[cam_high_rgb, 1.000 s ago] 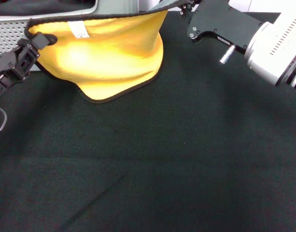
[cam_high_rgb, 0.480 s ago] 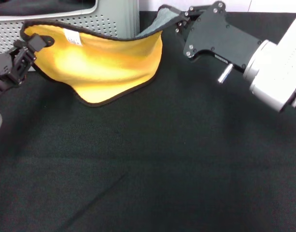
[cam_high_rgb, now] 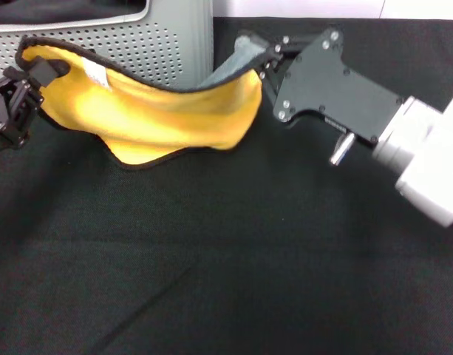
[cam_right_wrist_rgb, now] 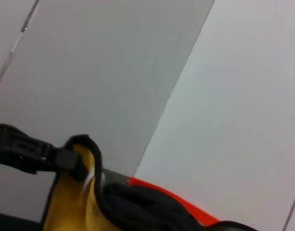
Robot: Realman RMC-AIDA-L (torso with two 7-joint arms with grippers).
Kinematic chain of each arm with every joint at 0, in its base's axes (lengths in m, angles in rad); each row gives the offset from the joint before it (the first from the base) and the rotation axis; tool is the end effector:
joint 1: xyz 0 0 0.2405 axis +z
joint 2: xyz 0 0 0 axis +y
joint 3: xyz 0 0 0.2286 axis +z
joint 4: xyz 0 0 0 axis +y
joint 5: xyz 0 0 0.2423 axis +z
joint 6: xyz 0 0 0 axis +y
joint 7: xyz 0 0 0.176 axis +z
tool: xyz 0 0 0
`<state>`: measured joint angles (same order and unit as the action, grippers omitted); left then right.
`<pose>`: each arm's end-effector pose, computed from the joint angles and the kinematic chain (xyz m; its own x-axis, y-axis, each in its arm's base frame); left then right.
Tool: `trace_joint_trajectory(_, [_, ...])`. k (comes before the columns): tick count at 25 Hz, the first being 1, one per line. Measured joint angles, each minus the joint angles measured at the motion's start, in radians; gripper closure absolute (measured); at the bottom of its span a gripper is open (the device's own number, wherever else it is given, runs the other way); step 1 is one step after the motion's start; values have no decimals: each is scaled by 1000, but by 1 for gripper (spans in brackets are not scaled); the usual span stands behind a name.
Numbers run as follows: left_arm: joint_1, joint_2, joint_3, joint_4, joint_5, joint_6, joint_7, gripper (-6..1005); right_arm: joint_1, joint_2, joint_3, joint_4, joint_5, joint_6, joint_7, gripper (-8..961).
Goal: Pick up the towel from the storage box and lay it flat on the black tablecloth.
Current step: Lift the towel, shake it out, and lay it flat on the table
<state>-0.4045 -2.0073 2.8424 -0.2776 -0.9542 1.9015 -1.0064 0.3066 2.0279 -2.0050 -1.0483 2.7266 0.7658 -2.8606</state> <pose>-0.3049 0.2851 0.0575 0.3738 0.0015 0.9275 0.6744 -0.6870 -0.2706 0.0885 0.3638 -0.0808 0.7511 0.4441 -0.4885 -0.0539 -0.6962 -0.7158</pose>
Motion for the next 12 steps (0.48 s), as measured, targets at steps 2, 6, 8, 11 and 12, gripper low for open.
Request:
trace_joint_trajectory(2, [6,3,0,0,0,15,5,973,-19,0,-17,-15,2,8,2,937])
trace_joint_trajectory(6, [21,8,0,-1,0,62,19,973,-38,0,-58,-23,11,22,2,937])
trace_joint_trajectory(8, [27,11,1,-3,1,78,20,973,-50,0,-69,-26,14,27,3,937])
trace_joint_trajectory(11, [45,15,2,-7,2,96,20,974,-74,0,-80,-37,14,45,15,937])
trace_joint_trajectory(12, [55,15,2,-12,2,105,21,974,-83,0,-84,-43,14,51,24,937])
